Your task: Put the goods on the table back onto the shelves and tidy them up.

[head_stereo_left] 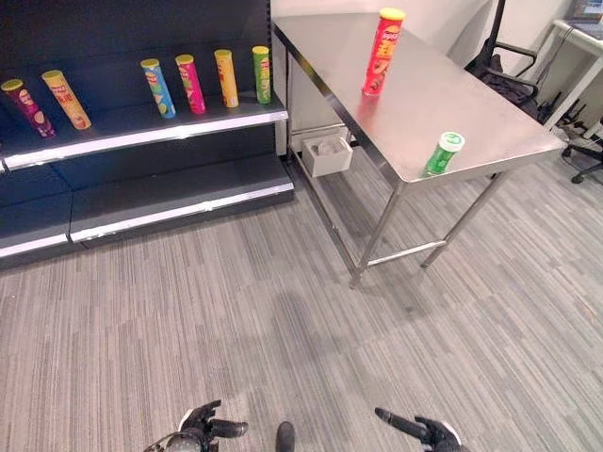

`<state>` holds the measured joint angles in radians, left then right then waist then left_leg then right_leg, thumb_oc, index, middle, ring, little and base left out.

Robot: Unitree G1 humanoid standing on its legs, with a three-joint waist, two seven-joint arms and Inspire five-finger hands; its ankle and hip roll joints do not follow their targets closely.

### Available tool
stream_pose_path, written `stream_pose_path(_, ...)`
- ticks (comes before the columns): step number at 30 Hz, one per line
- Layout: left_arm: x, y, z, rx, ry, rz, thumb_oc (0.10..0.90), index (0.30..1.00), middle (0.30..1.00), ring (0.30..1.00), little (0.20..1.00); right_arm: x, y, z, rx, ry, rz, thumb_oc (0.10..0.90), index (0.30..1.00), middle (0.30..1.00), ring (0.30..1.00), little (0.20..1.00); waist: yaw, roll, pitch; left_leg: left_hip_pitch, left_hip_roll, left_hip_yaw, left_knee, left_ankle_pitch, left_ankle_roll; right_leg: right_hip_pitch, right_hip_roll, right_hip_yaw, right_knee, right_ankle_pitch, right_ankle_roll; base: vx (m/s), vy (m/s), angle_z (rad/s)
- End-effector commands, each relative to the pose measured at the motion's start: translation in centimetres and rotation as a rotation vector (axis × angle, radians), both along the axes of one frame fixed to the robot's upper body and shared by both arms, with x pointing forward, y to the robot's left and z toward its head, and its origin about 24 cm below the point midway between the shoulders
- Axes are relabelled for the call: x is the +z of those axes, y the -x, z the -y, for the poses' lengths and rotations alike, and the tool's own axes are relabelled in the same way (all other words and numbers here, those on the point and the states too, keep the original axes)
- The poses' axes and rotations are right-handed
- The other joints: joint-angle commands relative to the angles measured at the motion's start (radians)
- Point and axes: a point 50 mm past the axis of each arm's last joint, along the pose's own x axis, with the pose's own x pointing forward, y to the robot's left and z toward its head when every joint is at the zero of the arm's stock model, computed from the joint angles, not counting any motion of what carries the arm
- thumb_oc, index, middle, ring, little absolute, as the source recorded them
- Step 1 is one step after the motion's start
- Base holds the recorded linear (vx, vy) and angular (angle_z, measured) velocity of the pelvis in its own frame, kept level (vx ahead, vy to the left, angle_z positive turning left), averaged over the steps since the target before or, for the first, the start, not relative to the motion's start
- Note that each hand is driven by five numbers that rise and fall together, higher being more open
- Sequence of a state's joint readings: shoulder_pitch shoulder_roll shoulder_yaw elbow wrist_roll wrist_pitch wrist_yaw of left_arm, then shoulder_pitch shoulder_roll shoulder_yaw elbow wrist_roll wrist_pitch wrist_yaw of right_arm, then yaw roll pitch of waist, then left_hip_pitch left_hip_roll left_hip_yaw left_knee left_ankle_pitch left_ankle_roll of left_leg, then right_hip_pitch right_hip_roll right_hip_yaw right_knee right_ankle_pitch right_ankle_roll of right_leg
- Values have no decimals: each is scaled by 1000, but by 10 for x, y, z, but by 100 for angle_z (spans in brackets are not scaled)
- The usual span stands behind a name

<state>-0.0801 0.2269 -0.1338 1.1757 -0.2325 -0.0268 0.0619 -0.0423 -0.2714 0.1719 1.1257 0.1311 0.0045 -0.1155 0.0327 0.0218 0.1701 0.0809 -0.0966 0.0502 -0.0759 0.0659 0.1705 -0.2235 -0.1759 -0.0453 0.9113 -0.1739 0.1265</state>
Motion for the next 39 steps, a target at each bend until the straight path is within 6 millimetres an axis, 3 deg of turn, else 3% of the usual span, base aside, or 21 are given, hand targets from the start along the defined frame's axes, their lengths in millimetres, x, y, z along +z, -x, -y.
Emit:
stream_pose_path(1, 6, 6, -24, 20, -79, 19, 800, 900, 900, 900, 900, 4, 3, 18, -20, 65, -3, 800, 900, 900, 900, 900, -8, -15, 17, -65, 51, 16, 11, -39, -115, 118, -6, -71, -419, 243, -24, 275, -38, 9)
stream_pose_path(2, 7, 2, -24, -1, -89, 25, 800, 900, 900, 900, 900, 3, 7, 20, -34, 65, -21, 800, 900, 900, 900, 900, -33, -16, 31, -25, 50, 17, 3, -63, -127, 82, 14, -111, -558, 207, -21, 285, -78, 7)
stream_pose_path(6, 8, -5, -20, -26, -88, 40, 800, 900, 900, 900, 900, -2, 21, 23, -70, 66, -78, 800, 900, 900, 900, 900, -79, -43, 42, 55, 38, -1, -8, -116, -152, 57, 64, -112, -877, 287, 31, 319, -122, -3)
stream_pose_path(8, 8, -5, -16, -53, -87, 40, 800, 900, 900, 900, 900, -4, 31, 26, -69, 74, -116, 800, 900, 900, 900, 900, -87, -54, 36, 73, 41, -11, -7, -136, -158, 83, 73, -87, -949, 310, 42, 213, -143, 31)
stream_pose_path(10, 6, -3, -13, -70, -82, 34, 800, 900, 900, 900, 900, -6, 40, 26, -76, 74, -140, 800, 900, 900, 900, 900, -90, -58, 21, 89, 47, -13, -6, -145, -166, 110, 83, -64, -959, 317, 24, 188, -145, 58)
stream_pose_path(15, 2, 3, -7, -77, -66, 15, 800, 900, 900, 900, 900, -6, 51, 33, -102, 86, -170, 800, 900, 900, 900, 900, -95, -51, -8, 103, 83, -15, 14, -161, -188, 162, 110, -75, -980, 305, 4, 152, -161, 27)
stream_pose_path(18, 2, 2, -3, -91, -56, 15, 800, 900, 900, 900, 900, -4, 48, 38, -107, 100, -155, 800, 900, 900, 900, 900, -94, -56, -8, 70, 101, -10, 115, -186, -211, 192, 122, -87, -987, 280, -13, 81, -181, -16)
stream_pose_path(19, 3, 1, -2, -93, -46, 25, 800, 900, 900, 900, 900, -2, 45, 41, -99, 104, -141, 800, 900, 900, 900, 900, -91, -61, 0, 28, 113, 4, 243, -178, -238, 220, 130, -94, -989, 256, -28, 41, -195, -17)
stream_pose_path(22, 6, -9, 3, -88, -25, 64, 800, 900, 900, 900, 900, 4, 34, 48, -111, 115, -98, 800, 900, 900, 900, 900, -81, -83, 47, -153, 142, 13, 577, -85, -249, 271, 127, -104, -987, 226, -66, 11, -209, -6)
stream_pose_path(23, 6, -9, 3, -88, -25, 64, 800, 900, 900, 900, 900, 4, 34, 48, -111, 115, -98, 800, 900, 900, 900, 900, -82, -82, 47, -155, 143, 12, 581, -87, -249, 270, 128, -105, -986, 226, -67, 134, -58, -11)
stream_pose_path(24, 4, -8, 7, -84, -10, 56, 800, 900, 900, 900, 900, 5, 35, 52, -133, 125, -98, 800, 900, 900, 900, 900, -81, -86, 38, -180, 179, 53, 448, -114, -234, 297, 114, -107, -999, 209, -56, 222, 86, 3)
stream_pose_path(25, 3, -4, 7, -89, -11, 42, 800, 900, 900, 900, 900, 5, 36, 53, -127, 136, -99, 800, 900, 900, 900, 900, -75, -75, 30, -160, 184, 37, 270, -76, -241, 297, 113, -101, -999, 203, -45, 263, 124, 11)
stream_pose_path(28, -1, 3, 8, -78, -13, 15, 800, 900, 900, 900, 900, 6, 34, 54, -102, 161, -100, 800, 900, 900, 900, 900, -62, -48, 19, -139, 178, -31, 101, -17, -258, 309, 131, -76, -999, 181, -40, 131, 124, -11)
stream_pose_path(30, -3, 7, 8, -96, -22, -6, 800, 900, 900, 900, 900, 9, 36, 60, -142, 182, -84, 800, 900, 900, 900, 900, -82, -30, -5, -70, 180, -9, 29, -15, -263, 310, 130, -55, -999, 183, -32, 182, 244, -106)
stream_pose_path(32, 1, 10, -9, -87, -69, -3, 800, 900, 900, 900, 900, 36, 20, 93, -275, 256, 100, 800, 900, 900, 900, 900, -103, -27, -23, -17, 180, 54, -11, -25, -257, 303, 112, -11, -999, 196, -14, 192, 320, -88)
stream_pose_path(33, 2, 12, -15, -86, -90, -1, 800, 900, 900, 900, 900, 69, 7, 121, -284, 361, 252, 800, 900, 900, 900, 900, -118, -26, -29, -2, 173, 79, -11, -39, -250, 301, 102, 11, -999, 204, -2, 107, 216, -102)
stream_pose_path(35, 3, 14, -18, -96, -110, -4, 800, 900, 900, 900, 900, 118, -12, 152, -224, 519, 414, 800, 900, 900, 900, 900, -133, -26, -33, 11, 166, 105, -11, -56, -241, 294, 92, 37, -999, 211, 10, 63, 198, -75)
stream_pose_path(36, 2, 17, -20, -102, -119, -14, 800, 900, 900, 900, 900, 155, -26, 166, -157, 634, 523, 800, 900, 900, 900, 900, -144, -27, -36, 19, 161, 123, -11, -67, -234, 287, 86, 55, -999, 218, 17, 30, 157, -46)
stream_pose_path(37, 1, 21, -20, -104, -121, -26, 800, 900, 900, 900, 900, 181, -35, 172, -108, 703, 590, 800, 900, 900, 900, 900, -147, -27, -37, 23, 158, 133, -11, -73, -230, 283, 83, 65, -999, 220, 21, 31, 152, -53)
stream_pose_path(38, -1, 25, -20, -108, -121, -41, 800, 900, 900, 900, 900, 221, -51, 172, -38, 791, 724, 800, 900, 900, 900, 900, -148, -25, -39, 29, 155, 143, -11, -82, -224, 278, 81, 80, -999, 223, 26, 20, 119, -53)
stream_pose_path(39, -1, 26, -19, -125, -122, -46, 800, 900, 900, 900, 900, 254, -67, 162, 38, 825, 861, 800, 900, 900, 900, 900, -148, -26, -42, 34, 151, 149, -11, -87, -218, 273, 77, 91, -999, 229, 32, 19, 94, -49)
